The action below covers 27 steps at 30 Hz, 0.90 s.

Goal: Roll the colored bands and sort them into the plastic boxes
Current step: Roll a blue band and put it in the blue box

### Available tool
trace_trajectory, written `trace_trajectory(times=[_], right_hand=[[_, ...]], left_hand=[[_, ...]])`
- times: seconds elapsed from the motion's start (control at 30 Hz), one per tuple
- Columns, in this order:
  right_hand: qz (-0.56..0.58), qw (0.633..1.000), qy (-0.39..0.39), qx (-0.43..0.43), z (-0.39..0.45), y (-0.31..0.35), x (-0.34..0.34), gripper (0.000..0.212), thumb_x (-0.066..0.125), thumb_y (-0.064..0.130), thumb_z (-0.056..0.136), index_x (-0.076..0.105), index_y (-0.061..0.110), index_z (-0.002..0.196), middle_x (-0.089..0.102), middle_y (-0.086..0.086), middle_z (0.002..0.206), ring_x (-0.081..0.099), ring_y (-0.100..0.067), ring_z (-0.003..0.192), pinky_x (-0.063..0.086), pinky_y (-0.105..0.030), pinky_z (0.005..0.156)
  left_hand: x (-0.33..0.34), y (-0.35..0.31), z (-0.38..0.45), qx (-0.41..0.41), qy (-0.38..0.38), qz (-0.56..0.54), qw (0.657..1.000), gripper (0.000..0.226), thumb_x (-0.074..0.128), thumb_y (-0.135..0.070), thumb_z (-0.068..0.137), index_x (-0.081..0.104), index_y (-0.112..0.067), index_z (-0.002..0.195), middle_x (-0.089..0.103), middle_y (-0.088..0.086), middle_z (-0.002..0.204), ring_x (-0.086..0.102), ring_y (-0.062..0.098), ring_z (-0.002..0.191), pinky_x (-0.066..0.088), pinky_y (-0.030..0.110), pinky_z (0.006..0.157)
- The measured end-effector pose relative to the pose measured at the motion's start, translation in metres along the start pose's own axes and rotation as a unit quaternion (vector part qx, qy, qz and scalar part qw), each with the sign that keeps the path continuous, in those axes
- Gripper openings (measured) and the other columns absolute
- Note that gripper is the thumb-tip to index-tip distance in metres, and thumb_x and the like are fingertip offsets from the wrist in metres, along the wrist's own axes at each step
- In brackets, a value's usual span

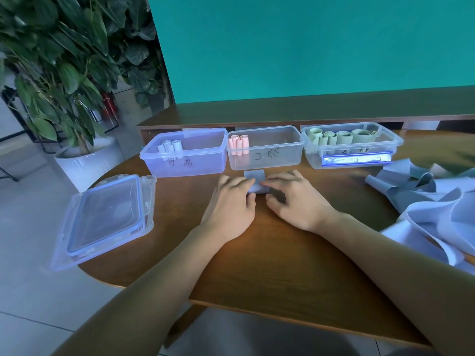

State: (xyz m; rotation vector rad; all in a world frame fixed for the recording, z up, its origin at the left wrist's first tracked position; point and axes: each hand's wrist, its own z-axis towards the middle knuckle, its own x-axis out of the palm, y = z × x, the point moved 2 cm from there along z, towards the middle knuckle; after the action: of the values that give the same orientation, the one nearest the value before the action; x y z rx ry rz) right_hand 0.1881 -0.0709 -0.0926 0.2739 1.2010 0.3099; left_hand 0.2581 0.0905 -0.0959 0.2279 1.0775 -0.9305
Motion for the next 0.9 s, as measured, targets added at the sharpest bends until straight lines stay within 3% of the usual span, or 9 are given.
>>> trace_trajectory(times=[0.13,0.3,0.4,0.53,0.73,0.9], right_hand=[[0.003,1.0,0.024,0.017,0.01,-0.002,0.002,0.056,0.035,0.05,0.086,0.06,0.033,0.134,0.058,0.01,0.138,0.045,-0.019,0.12,0.042,-0.046,0.105],[0.014,0.999,-0.029,-0.009,0.013,0.001,-0.002,0.038,0.056,0.026,0.093,0.064,0.029,0.13,0.061,0.006,0.133,0.044,-0.021,0.122,0.043,-0.043,0.103],[0.018,0.999,-0.047,-0.017,0.015,-0.001,-0.002,0.034,0.059,0.021,0.093,0.068,0.025,0.126,0.064,0.003,0.129,0.048,-0.021,0.118,0.045,-0.041,0.101],[0.015,0.999,-0.03,0.002,0.02,-0.003,0.001,0.038,0.056,0.024,0.092,0.066,0.025,0.128,0.063,0.004,0.131,0.048,-0.023,0.118,0.045,-0.045,0.101],[0.0,1.0,0.0,0.013,0.034,-0.007,0.008,0.058,0.034,0.047,0.082,0.06,0.032,0.132,0.06,0.01,0.133,0.051,-0.021,0.122,0.043,-0.047,0.104],[-0.002,0.999,-0.042,0.009,0.04,-0.009,0.004,0.037,0.056,0.023,0.093,0.066,0.018,0.128,0.065,0.001,0.123,0.053,-0.021,0.111,0.049,-0.039,0.095]], left_hand=[[0.0,0.002,0.004,0.006,-0.015,-0.003,1.0,0.032,0.055,-0.017,0.098,0.064,-0.018,0.128,0.063,0.0,0.124,0.047,0.022,0.118,0.045,0.035,0.1],[0.005,0.007,0.012,-0.002,0.001,0.0,1.0,0.032,0.053,-0.02,0.098,0.062,-0.019,0.128,0.063,0.0,0.123,0.047,0.023,0.118,0.046,0.04,0.099],[0.007,0.009,0.018,-0.006,0.019,0.003,1.0,0.033,0.051,-0.021,0.098,0.06,-0.019,0.13,0.062,0.0,0.126,0.046,0.024,0.12,0.046,0.043,0.1],[0.009,0.01,0.024,-0.002,0.007,0.01,1.0,0.036,0.052,-0.021,0.099,0.06,-0.018,0.134,0.061,0.002,0.128,0.047,0.025,0.12,0.046,0.042,0.101],[0.01,0.012,0.029,0.011,-0.008,-0.005,1.0,0.032,0.055,-0.017,0.097,0.064,-0.019,0.128,0.063,0.0,0.121,0.048,0.021,0.114,0.048,0.037,0.096],[0.015,0.017,0.038,-0.002,0.022,0.014,1.0,0.039,0.051,-0.022,0.099,0.057,-0.022,0.137,0.061,0.0,0.13,0.047,0.022,0.118,0.047,0.04,0.099]])
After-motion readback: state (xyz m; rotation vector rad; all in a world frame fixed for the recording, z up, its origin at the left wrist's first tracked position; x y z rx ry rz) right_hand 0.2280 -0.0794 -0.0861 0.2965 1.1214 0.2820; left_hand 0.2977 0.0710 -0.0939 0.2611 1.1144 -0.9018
